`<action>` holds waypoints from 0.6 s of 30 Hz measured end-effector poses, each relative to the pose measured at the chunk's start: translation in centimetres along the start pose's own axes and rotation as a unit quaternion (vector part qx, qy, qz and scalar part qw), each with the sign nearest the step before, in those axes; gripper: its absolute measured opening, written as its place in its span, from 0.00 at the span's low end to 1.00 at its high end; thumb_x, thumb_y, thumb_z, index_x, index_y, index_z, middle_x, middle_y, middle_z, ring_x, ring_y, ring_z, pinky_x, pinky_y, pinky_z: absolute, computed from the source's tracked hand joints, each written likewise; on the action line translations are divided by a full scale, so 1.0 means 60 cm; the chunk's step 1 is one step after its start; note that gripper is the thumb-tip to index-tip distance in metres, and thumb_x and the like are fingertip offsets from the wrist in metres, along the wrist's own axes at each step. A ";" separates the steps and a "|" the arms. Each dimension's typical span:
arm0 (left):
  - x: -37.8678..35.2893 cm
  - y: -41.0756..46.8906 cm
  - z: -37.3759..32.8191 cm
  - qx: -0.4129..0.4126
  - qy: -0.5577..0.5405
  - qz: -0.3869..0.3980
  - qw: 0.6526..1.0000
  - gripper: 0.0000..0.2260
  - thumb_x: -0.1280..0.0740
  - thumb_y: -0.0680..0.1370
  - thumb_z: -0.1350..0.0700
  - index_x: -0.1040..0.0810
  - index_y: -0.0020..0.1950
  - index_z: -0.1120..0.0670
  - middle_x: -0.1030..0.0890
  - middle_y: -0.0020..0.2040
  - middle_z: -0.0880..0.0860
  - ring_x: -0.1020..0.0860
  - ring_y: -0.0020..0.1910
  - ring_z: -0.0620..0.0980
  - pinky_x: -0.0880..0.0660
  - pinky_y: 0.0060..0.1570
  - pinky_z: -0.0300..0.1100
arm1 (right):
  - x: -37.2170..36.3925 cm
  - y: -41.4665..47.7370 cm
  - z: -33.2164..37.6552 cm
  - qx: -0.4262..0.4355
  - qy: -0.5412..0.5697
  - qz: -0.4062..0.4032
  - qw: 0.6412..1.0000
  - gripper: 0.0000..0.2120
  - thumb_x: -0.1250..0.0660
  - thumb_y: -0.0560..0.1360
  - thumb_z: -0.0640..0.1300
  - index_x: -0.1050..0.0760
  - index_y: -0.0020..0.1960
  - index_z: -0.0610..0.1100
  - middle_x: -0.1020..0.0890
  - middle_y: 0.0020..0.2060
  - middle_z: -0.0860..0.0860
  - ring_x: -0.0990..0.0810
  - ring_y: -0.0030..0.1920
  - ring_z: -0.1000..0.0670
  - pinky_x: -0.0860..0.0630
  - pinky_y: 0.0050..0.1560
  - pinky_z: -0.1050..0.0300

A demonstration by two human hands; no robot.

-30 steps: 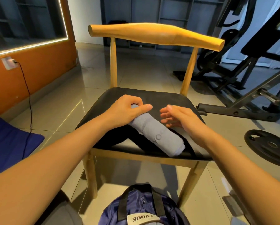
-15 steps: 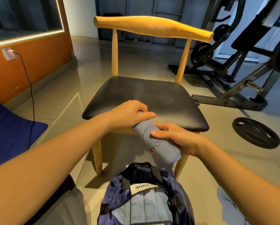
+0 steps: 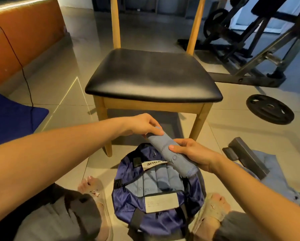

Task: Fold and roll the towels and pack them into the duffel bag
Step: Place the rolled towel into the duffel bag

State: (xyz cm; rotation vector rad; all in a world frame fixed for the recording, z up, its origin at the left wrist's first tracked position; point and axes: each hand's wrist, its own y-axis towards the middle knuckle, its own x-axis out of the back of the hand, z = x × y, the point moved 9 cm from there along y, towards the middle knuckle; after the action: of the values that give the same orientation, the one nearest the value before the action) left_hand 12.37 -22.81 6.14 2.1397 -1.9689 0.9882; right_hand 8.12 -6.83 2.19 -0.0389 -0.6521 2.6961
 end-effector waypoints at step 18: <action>-0.167 0.070 0.329 0.074 0.248 -0.039 0.965 0.15 0.25 0.74 0.45 0.20 0.54 0.52 0.19 0.49 0.49 0.21 0.48 0.51 0.23 0.47 0.49 | 0.035 -0.012 -0.298 -0.181 -0.067 -0.223 0.956 0.19 0.27 0.77 0.42 0.22 0.66 0.41 0.19 0.64 0.46 0.20 0.59 0.46 0.23 0.61 0.50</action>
State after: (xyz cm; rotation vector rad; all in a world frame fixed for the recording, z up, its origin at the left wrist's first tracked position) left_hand 16.72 -23.96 -15.91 1.7779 -1.6020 1.5174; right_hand 8.42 2.30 -13.33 0.1784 -1.0513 2.1339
